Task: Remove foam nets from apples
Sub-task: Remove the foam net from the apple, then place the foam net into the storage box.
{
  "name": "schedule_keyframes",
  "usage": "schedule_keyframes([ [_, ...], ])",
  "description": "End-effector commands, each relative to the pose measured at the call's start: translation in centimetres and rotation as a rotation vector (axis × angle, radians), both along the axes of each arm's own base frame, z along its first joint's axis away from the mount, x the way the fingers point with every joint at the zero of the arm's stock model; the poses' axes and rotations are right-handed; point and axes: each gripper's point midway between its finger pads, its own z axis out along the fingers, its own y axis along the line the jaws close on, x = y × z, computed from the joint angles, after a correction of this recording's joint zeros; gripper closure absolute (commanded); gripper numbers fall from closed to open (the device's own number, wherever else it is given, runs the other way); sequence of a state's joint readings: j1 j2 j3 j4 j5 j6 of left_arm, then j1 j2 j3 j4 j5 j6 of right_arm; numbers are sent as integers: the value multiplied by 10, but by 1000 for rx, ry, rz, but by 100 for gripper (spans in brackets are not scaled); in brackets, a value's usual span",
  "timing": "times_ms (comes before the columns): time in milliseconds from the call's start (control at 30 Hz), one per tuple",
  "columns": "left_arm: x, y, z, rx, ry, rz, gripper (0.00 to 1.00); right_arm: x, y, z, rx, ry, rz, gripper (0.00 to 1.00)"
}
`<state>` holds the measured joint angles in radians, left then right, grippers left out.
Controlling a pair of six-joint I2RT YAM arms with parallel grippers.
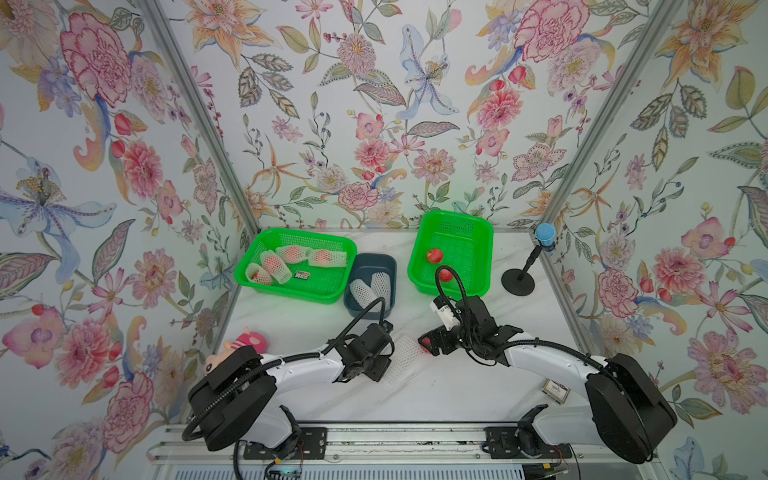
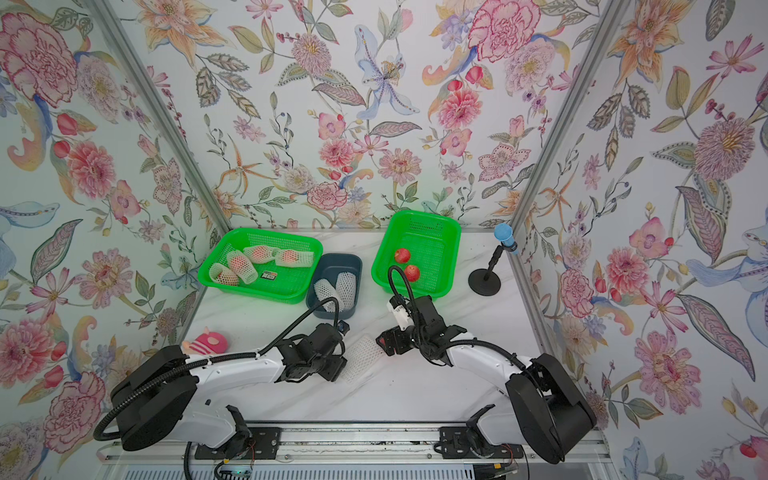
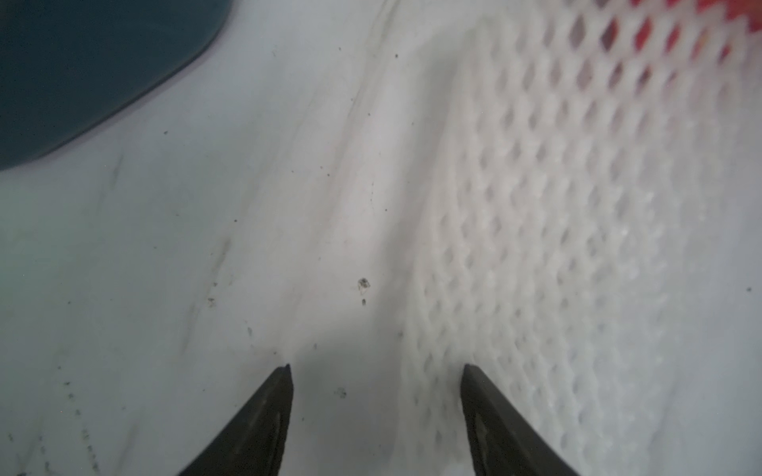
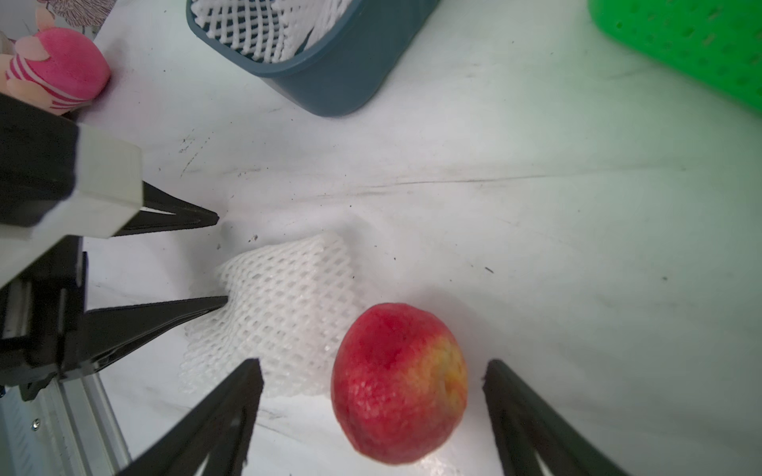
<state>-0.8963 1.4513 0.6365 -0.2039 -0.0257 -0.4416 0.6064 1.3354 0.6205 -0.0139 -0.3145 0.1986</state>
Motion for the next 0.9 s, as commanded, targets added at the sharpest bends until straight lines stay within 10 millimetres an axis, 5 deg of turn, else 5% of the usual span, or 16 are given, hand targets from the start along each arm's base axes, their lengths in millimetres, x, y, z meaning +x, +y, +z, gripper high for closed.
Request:
schedule_keyframes([
  [0, 6, -3, 5, -4, -8, 3, 62, 4, -4, 8, -9, -24, -16, 13],
  [133, 9, 1, 16, 18, -24, 2, 99, 5, -5, 12, -9, -36, -18, 12],
  [500, 8, 6, 74, 76, -53, -68, 100, 15, -5, 9, -19, -36, -59, 12],
  [867, 30, 12, 127, 121, -161, -46, 100, 19, -12, 15, -22, -60, -100, 11],
])
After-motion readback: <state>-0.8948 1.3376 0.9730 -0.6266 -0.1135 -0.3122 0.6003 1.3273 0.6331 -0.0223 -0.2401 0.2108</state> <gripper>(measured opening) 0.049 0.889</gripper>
